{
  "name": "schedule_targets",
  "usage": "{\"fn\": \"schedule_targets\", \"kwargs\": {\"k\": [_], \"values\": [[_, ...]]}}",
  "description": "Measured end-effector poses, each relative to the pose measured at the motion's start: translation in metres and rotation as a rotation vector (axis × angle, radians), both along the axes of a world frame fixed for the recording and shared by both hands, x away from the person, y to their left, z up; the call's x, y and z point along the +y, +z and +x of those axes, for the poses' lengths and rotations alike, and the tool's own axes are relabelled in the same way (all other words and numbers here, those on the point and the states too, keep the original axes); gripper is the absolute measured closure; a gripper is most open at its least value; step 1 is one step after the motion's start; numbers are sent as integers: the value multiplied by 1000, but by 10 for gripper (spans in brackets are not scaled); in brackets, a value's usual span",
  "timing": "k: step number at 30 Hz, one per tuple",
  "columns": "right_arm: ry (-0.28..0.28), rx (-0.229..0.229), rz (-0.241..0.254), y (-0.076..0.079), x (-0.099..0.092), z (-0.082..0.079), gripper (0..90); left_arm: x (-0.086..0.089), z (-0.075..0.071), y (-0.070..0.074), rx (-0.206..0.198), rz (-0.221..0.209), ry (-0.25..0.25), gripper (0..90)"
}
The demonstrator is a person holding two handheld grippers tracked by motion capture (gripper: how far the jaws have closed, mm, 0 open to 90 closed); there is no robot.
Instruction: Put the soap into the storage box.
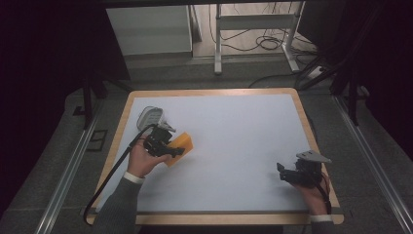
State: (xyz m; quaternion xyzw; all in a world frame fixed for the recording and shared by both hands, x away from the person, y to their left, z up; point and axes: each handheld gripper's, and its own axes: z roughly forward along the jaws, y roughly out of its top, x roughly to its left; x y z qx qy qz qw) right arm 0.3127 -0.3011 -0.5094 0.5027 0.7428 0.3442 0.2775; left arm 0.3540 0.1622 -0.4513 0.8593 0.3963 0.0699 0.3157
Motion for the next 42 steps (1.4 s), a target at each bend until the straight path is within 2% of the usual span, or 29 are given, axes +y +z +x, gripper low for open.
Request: {"fn": "schedule_targets", "kwargs": {"k": [14, 20, 42], "values": [[5, -2, -2, 0, 0, 0, 85, 10, 10, 9, -9, 8, 37, 610], [5, -6, -3, 1, 0, -1, 85, 13, 14, 10, -10, 26, 49, 610], [1, -5, -2, 1, 0, -1, 85, 31, 33, 19, -10, 28, 107, 610]]}}
